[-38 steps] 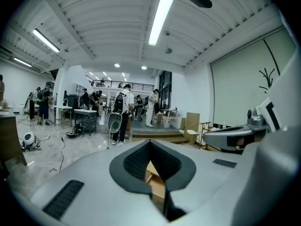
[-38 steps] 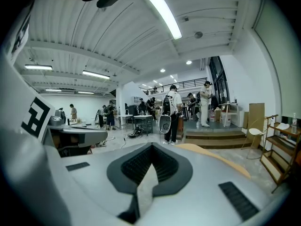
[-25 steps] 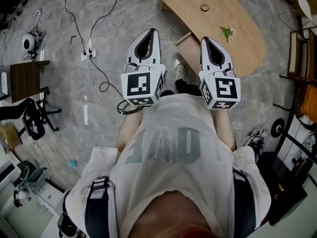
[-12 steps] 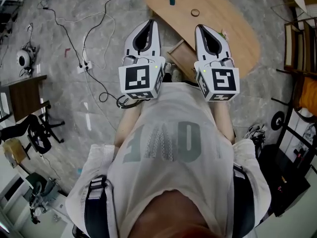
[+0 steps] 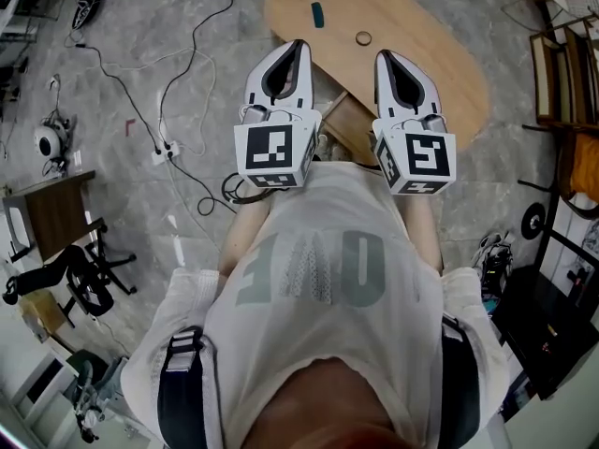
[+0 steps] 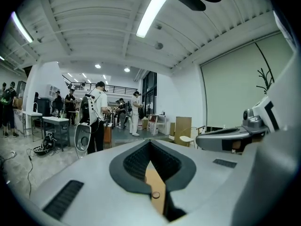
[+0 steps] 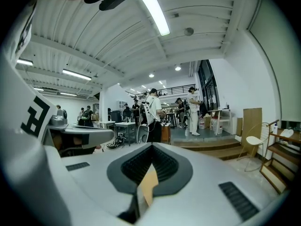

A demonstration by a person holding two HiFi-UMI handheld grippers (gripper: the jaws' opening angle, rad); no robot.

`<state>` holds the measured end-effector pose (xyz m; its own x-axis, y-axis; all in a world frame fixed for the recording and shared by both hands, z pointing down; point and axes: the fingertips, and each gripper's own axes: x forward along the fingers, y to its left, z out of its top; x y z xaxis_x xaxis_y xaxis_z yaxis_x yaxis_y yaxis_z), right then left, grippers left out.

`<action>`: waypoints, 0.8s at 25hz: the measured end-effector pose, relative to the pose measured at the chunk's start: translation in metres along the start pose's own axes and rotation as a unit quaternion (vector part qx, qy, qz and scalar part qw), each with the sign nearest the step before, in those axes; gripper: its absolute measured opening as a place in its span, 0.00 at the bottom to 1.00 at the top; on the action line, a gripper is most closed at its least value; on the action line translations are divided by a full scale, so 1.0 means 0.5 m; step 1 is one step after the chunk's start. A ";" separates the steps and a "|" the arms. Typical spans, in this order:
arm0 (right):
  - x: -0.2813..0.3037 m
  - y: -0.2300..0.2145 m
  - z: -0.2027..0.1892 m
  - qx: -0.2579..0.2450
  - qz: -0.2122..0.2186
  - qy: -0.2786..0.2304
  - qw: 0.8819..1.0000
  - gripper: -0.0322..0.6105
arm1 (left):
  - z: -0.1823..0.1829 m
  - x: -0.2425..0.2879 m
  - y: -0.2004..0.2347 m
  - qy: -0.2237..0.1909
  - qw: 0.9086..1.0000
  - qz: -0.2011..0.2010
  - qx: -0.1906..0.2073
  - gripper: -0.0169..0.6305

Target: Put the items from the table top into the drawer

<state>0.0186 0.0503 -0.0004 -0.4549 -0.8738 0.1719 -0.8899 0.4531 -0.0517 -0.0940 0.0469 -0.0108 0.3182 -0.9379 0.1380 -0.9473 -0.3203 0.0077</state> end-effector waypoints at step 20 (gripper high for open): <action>0.105 -0.185 -0.168 0.029 -0.076 0.040 0.996 0.05 | -0.191 0.241 -0.048 0.059 0.994 -0.089 0.005 0.04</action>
<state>0.0800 -0.0227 0.0963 -0.3118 -0.9137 0.2607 -0.9501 0.3028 -0.0752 -0.0364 -0.0455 0.1002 0.4744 -0.8438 0.2508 -0.8752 -0.4826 0.0319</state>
